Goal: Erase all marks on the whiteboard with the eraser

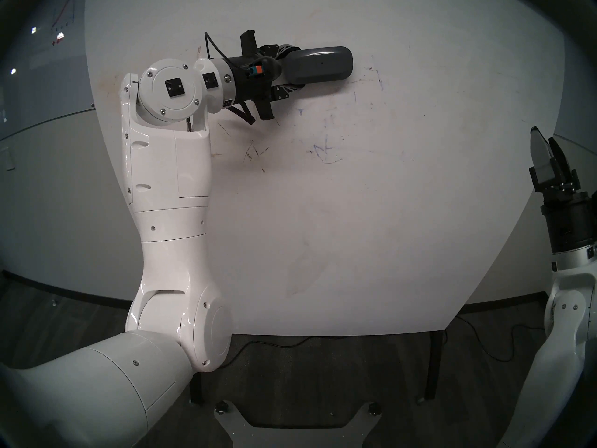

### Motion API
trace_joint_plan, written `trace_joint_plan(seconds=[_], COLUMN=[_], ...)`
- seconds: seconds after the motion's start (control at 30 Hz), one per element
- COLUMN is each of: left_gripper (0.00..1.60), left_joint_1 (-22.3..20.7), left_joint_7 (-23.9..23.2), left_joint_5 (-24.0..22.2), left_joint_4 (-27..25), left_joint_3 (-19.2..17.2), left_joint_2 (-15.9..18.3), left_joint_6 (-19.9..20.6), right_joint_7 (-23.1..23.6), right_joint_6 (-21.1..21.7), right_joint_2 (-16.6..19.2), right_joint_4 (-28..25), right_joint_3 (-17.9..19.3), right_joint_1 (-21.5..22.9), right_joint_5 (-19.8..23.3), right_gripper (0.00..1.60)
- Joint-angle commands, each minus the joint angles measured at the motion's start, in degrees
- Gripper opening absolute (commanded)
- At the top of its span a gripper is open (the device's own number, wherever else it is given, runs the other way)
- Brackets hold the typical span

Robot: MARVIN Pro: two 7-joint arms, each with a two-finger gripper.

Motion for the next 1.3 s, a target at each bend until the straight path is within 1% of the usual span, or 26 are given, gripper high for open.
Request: trace_joint_plan(seconds=[0.0,0.47,0.77,1.03,1.27], left_gripper=[0.00,0.00,0.00,0.00,0.00], left_joint_1=[5.39,7.96,8.69,9.25,12.31], left_joint_7=[-0.96,-1.01,-0.89,0.59,2.12], left_joint_5=[5.61,5.50,6.45,6.54,4.34], left_joint_4=[5.53,4.75,4.12,3.14,-1.56], left_joint_3=[-0.45,0.23,0.80,0.24,-1.10], left_joint_2=[3.42,4.86,5.51,5.07,3.11], left_joint_6=[1.45,0.81,0.93,1.55,3.22], right_joint_7=[0.23,0.92,1.50,1.86,2.07], right_joint_6=[-0.09,0.02,0.10,0.21,0.40], right_joint_2=[-0.17,-0.42,-0.63,-0.75,-0.77], right_joint_4=[-0.92,-0.92,-0.92,-0.92,-0.92], right_joint_3=[0.42,1.12,1.42,1.40,1.04], right_joint_1=[-0.19,-0.37,-0.52,-0.58,-0.56], right_joint_5=[0.31,0.68,0.94,1.14,1.17], right_gripper=[1.60,1.60,1.60,1.60,1.60])
